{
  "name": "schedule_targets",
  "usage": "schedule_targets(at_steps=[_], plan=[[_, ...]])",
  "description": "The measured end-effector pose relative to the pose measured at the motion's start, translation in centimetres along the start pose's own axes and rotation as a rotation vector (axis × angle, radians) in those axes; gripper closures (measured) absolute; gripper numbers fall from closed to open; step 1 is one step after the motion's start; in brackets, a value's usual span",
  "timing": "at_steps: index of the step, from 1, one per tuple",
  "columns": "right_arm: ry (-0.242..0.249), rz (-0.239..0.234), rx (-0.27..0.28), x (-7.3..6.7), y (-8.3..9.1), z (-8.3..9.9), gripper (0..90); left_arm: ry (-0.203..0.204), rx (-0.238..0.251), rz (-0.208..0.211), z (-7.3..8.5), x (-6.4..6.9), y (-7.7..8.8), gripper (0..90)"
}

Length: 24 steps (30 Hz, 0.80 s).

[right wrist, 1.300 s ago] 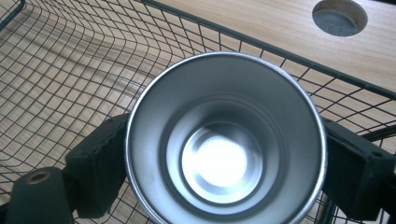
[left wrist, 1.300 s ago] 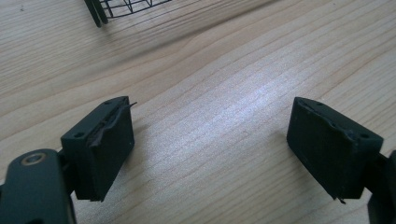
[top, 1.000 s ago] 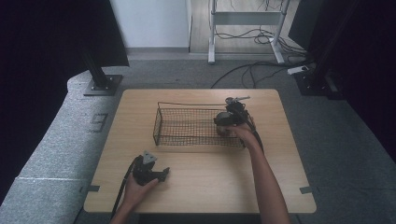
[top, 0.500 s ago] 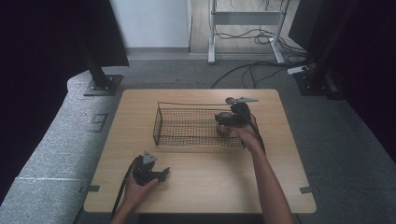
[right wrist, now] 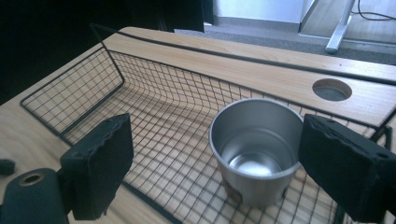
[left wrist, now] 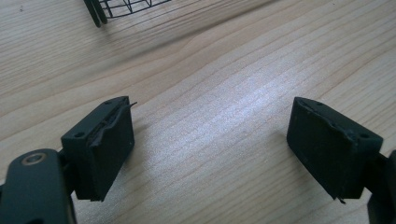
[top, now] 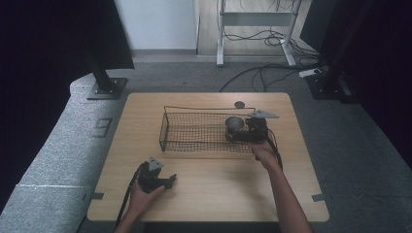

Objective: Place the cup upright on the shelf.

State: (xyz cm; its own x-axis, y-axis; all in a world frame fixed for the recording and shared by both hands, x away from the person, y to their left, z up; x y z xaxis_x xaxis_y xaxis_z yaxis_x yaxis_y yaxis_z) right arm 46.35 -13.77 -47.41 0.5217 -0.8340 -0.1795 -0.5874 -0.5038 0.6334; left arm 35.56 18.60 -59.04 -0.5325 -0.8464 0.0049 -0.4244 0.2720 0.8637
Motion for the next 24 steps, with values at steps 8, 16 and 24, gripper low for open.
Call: schedule_targets(at_steps=[8, 16, 24], plan=[[0.011, -0.016, 0.035, -0.4, 2.5, 2.7, 12.2, 0.000, 0.000, 0.000, 0.0, 0.0, 0.0, 14.9], [0.011, -0.021, 0.053, -0.5, 4.6, 5.6, 12.9, -0.001, 0.000, 0.001, 0.0, 0.0, 0.0, 14.9], [0.011, -0.004, 0.055, -0.3, 6.2, 8.6, 13.4, 0.000, 0.001, 0.000, 0.0, 0.0, 0.0, 14.9]])
Point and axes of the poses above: each handheld gripper's, and its own axes: y roughly backward along the jaws, z roughly out of its underside, x roughly to its right, the point moved 6 cm from there along -y, roughly forward along the jaws, and after that the axes turned 13 degrees about -x, right-handed, at the moved point
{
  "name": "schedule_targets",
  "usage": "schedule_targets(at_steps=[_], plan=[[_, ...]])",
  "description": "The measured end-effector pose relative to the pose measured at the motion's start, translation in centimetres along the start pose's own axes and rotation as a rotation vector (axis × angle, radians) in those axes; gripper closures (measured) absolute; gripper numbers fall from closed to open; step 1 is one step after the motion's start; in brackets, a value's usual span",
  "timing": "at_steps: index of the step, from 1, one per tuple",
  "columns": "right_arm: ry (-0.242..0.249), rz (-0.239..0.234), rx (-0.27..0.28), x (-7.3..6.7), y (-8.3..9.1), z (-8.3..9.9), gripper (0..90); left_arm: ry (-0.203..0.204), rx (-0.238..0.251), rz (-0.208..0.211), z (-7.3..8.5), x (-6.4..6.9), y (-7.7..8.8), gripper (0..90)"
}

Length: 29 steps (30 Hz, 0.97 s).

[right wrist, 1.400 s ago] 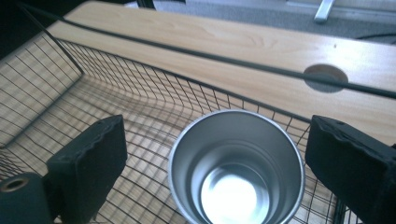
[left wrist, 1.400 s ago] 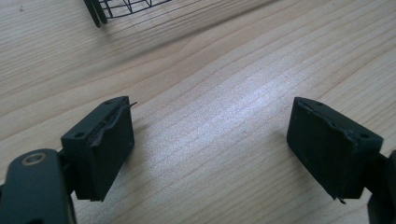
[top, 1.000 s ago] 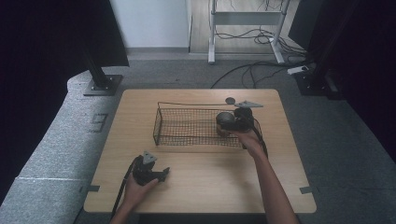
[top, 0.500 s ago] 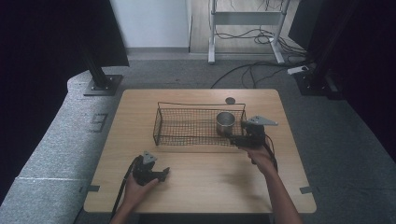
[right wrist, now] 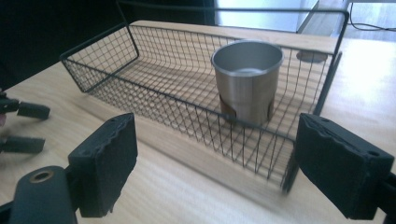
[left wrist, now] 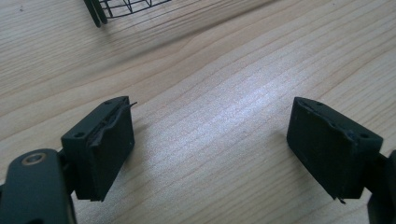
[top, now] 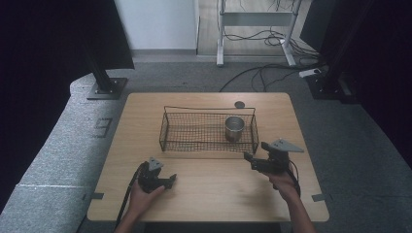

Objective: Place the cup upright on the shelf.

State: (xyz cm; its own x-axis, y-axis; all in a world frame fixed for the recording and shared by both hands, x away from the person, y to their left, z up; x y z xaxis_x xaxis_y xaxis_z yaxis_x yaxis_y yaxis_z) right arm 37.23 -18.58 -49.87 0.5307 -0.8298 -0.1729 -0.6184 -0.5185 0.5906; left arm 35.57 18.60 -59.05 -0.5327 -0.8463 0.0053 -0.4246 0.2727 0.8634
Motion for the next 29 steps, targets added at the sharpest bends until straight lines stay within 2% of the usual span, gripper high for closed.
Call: schedule_targets(at_steps=[8, 14, 21, 29], plan=[[0.014, 0.001, -0.038, -0.4, 0.5, 3.8, 13.6, 0.000, 0.000, 0.000, 0.0, 0.0, 0.0, 14.9], [-0.015, 0.001, -0.046, 0.1, 0.3, 6.0, 13.8, 0.000, 0.000, 0.000, 0.0, 0.0, 0.0, 14.9], [-0.011, 0.004, -0.075, 0.4, 0.1, 7.2, 13.9, 0.000, 0.000, 0.000, 0.0, 0.0, 0.0, 14.9], [-0.017, 0.015, -0.087, 0.7, -0.1, 7.6, 13.9, 0.000, 0.000, 0.000, 0.0, 0.0, 0.0, 14.9]])
Point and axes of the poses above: each handheld gripper's, and its own axes: y roughly backward along the jaws, z roughly out of its underside, x roughly to its right, the point moved 6 cm from there along -y, roughly forward along the jaws, and after that the axes turned 13 degrees about -x, right-handed, at the moved point
